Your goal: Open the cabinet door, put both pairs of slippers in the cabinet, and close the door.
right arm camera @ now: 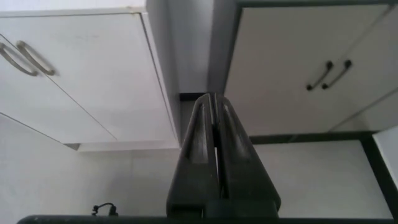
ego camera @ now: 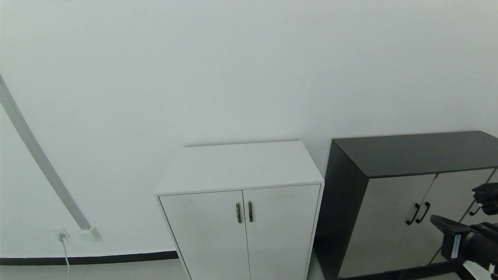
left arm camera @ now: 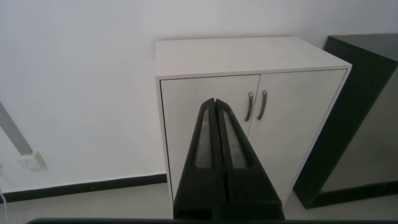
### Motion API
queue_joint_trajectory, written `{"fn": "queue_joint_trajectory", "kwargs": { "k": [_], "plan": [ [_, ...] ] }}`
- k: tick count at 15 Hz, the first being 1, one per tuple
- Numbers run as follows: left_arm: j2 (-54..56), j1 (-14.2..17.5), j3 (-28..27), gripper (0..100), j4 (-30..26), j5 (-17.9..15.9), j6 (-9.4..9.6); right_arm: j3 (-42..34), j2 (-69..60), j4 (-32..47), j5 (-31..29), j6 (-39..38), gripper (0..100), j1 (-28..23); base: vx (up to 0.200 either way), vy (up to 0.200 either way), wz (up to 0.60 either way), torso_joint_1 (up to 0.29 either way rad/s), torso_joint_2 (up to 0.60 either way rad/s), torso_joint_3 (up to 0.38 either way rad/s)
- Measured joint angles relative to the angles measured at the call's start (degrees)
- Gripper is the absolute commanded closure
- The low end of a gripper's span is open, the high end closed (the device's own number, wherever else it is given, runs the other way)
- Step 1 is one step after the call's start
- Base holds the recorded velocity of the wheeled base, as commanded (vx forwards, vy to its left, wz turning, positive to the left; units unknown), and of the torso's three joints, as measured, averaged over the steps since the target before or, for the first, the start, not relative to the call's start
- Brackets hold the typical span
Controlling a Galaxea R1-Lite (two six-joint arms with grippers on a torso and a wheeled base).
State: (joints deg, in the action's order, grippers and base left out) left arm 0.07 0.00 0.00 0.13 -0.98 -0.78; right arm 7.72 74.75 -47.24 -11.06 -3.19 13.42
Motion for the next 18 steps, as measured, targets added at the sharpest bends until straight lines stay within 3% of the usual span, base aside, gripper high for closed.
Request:
{"fn": "queue_joint_trajectory", "kwargs": {
  "k": [11,18],
  "plan": [
    [0.0,0.0,0.0,100,0.0,0.0,0.00,-1.5,-35.8,37.7,3.8,0.2,100,-1.1,0.000,0.000,0.00,0.000,0.00,0.000],
    [0.0,0.0,0.0,100,0.0,-0.1,0.07,-3.0,-48.7,49.4,6.4,0.0,100,-0.7,0.000,0.000,0.00,0.000,0.00,0.000]
  ]
}}
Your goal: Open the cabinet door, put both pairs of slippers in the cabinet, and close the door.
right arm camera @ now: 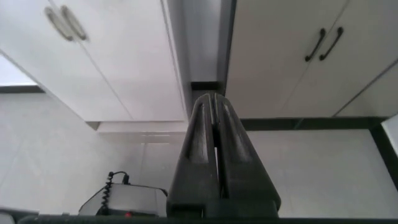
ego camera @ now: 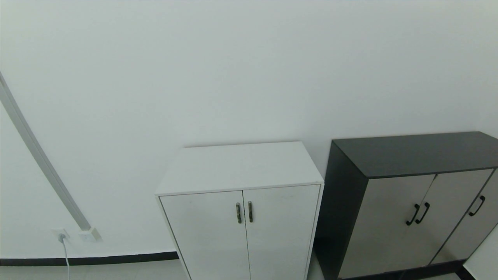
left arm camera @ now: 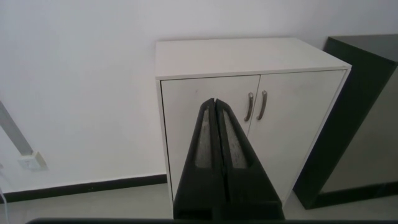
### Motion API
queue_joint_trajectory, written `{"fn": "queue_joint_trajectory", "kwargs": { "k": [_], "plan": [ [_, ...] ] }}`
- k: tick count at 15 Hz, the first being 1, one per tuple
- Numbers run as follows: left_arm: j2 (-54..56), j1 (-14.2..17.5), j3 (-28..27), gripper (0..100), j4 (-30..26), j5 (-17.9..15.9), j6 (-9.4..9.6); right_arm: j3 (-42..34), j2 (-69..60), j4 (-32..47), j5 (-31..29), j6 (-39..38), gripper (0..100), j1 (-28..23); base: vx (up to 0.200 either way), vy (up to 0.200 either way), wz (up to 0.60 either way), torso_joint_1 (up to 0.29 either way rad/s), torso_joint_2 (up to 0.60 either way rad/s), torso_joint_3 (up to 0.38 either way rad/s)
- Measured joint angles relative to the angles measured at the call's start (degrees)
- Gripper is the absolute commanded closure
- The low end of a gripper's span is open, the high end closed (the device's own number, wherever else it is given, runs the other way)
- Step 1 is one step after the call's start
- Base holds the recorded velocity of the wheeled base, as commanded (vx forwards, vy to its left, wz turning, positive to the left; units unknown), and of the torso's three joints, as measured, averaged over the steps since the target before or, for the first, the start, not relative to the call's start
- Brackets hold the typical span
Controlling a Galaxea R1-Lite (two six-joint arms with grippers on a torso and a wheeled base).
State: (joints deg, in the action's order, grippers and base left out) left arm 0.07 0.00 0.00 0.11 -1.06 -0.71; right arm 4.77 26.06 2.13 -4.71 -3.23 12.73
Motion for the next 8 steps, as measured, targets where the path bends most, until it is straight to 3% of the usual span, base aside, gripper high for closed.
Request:
{"fn": "queue_joint_trajectory", "kwargs": {
  "k": [8],
  "plan": [
    [0.0,0.0,0.0,100,0.0,-0.2,0.09,-2.3,-6.9,0.2,-1.1,-0.2,100,-0.6,0.000,0.000,0.00,0.000,0.00,0.000]
  ]
}}
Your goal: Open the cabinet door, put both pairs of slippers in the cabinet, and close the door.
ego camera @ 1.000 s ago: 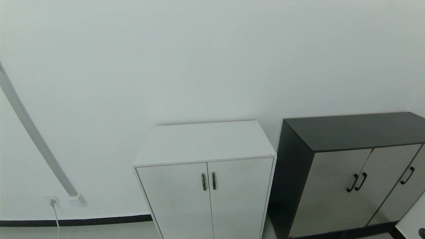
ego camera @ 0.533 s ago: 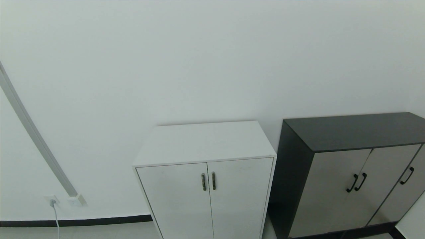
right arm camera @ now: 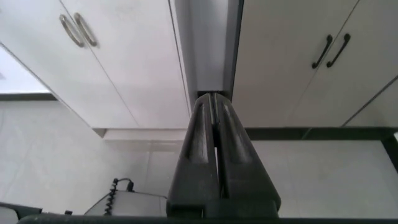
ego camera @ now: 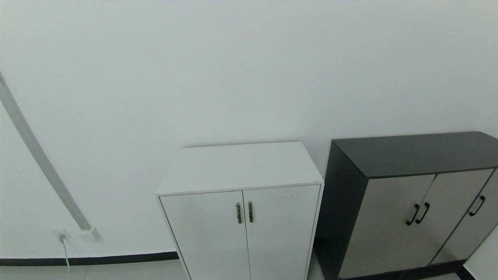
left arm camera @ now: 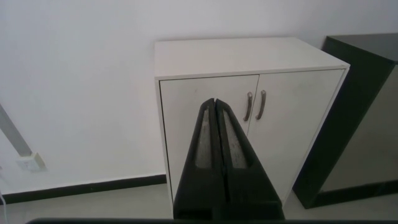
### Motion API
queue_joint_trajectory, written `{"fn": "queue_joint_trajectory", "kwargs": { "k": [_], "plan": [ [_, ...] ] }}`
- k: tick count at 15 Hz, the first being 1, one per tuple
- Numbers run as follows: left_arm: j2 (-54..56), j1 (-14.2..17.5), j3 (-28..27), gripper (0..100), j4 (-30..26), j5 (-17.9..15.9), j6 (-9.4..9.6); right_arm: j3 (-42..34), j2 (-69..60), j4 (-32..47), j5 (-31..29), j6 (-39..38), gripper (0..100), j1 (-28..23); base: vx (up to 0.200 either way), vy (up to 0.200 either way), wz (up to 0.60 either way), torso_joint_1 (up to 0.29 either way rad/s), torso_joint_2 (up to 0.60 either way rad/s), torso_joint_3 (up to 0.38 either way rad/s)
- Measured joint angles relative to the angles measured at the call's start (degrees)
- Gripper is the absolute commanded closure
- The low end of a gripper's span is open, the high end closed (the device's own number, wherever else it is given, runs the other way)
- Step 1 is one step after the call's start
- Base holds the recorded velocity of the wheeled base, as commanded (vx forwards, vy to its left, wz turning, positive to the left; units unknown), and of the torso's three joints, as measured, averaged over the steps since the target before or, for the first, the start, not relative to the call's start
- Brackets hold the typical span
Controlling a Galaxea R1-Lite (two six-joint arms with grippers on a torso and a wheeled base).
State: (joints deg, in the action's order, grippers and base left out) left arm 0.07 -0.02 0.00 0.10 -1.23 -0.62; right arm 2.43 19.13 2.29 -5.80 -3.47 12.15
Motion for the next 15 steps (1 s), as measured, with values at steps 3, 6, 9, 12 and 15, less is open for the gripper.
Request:
{"fn": "queue_joint_trajectory", "kwargs": {
  "k": [3,6,9,12,15],
  "plan": [
    [0.0,0.0,0.0,100,0.0,0.0,0.02,-0.1,-3.0,0.0,-4.6,0.4,100,-0.8,0.000,0.000,0.00,0.000,0.00,0.000],
    [0.0,0.0,0.0,100,0.0,0.0,0.02,-0.3,-8.3,-0.1,-7.3,0.3,100,-0.9,0.000,0.000,0.00,0.000,0.00,0.000],
    [0.0,0.0,0.0,100,0.0,0.0,0.02,-0.4,-12.2,-0.3,-8.1,0.7,100,-1.3,0.000,0.000,0.00,0.000,0.00,0.000],
    [0.0,0.0,0.0,100,0.0,0.0,0.02,-1.0,-13.4,-2.1,2.2,3.0,100,-1.3,0.000,0.000,0.00,0.000,0.00,0.000],
    [0.0,0.0,0.0,100,0.0,-0.1,0.05,-2.2,-13.5,-2.1,5.6,5.0,100,-1.5,0.000,0.000,0.00,0.000,0.00,0.000]
  ]
}}
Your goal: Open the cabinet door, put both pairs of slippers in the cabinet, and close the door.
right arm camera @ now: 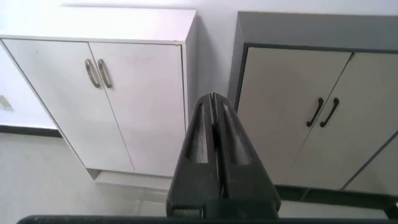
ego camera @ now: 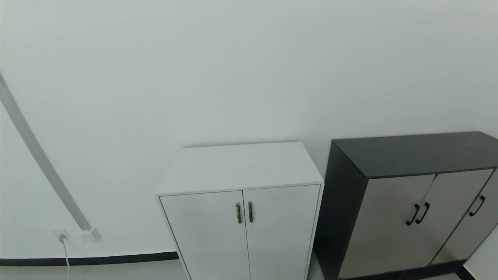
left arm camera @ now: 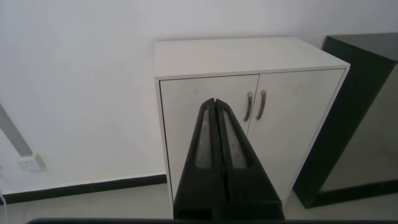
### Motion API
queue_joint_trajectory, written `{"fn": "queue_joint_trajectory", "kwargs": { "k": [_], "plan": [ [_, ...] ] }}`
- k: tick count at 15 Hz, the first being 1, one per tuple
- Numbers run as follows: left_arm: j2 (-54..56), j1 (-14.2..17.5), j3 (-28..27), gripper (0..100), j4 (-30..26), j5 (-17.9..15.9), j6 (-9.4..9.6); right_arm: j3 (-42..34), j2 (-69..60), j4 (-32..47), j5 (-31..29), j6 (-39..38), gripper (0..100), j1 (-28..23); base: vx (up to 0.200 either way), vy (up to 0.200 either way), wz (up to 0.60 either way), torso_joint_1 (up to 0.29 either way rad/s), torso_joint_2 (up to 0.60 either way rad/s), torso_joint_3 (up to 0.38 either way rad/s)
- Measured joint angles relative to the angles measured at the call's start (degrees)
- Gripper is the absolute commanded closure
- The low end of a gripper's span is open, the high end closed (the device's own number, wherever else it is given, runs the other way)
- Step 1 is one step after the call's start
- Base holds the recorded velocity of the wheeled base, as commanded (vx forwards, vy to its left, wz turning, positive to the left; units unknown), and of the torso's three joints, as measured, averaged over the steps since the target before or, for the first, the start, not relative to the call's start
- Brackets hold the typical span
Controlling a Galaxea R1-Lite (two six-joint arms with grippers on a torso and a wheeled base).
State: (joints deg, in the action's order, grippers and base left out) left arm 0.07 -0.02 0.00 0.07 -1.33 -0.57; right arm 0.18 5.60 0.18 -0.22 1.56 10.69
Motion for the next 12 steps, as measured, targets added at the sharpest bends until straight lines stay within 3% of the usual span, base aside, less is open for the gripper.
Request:
{"fn": "queue_joint_trajectory", "kwargs": {
  "k": [6,12],
  "plan": [
    [0.0,0.0,0.0,100,0.0,0.0,0.00,-0.2,-2.9,-0.1,0.0,0.0,100,-9.5,0.000,0.000,0.00,0.000,0.00,0.000],
    [0.0,0.0,0.0,100,0.0,0.2,-0.05,-0.2,-5.4,-0.7,-3.8,-6.7,100,-10.7,0.000,0.000,0.00,0.000,0.00,0.000]
  ]
}}
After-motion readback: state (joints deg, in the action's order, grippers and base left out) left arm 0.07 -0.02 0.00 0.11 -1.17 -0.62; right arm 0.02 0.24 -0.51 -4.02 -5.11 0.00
